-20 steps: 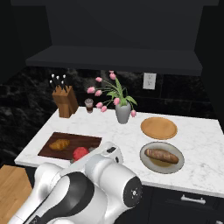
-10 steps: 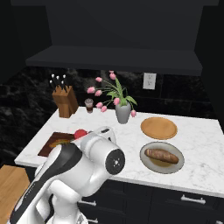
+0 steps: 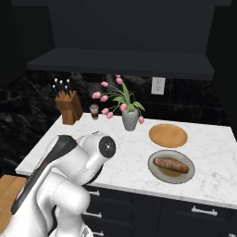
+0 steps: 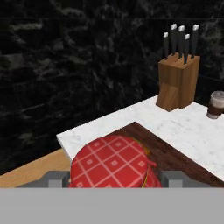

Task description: From the different types of pastries on the counter, select a croissant and place it on the cutting board. Then retrieve a jar of jam from the cabinet and place it alongside the croissant on the cutting board.

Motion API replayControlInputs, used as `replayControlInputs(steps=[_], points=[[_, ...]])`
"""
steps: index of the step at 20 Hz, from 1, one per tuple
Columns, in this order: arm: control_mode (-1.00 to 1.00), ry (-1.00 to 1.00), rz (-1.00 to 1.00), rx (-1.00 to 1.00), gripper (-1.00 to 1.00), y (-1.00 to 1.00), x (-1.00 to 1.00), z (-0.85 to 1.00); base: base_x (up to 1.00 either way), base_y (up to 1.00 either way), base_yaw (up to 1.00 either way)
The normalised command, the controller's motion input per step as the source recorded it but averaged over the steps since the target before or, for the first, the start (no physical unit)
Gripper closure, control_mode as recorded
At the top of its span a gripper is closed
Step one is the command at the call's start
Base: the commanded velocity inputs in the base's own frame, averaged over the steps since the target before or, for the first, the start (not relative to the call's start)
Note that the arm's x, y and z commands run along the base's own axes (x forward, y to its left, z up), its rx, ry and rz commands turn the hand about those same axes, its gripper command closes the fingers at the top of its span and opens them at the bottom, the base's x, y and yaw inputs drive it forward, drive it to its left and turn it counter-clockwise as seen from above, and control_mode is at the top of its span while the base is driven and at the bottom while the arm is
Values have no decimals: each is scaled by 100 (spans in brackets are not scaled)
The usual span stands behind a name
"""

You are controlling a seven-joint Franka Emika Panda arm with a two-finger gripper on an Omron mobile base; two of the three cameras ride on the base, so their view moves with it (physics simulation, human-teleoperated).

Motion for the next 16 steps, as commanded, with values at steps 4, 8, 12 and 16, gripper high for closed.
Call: replayControlInputs(steps=[4, 8, 12, 16], points=[[-100, 2, 0, 0, 100, 29, 32, -19, 0, 0, 0], [-100, -13, 0, 6, 100, 0, 18, -18, 0, 0, 0], [-100, -8, 0, 2, 100, 0, 54, -30, 0, 0, 0], [-100, -1, -1, 0, 100, 0, 46, -18, 0, 0, 0]])
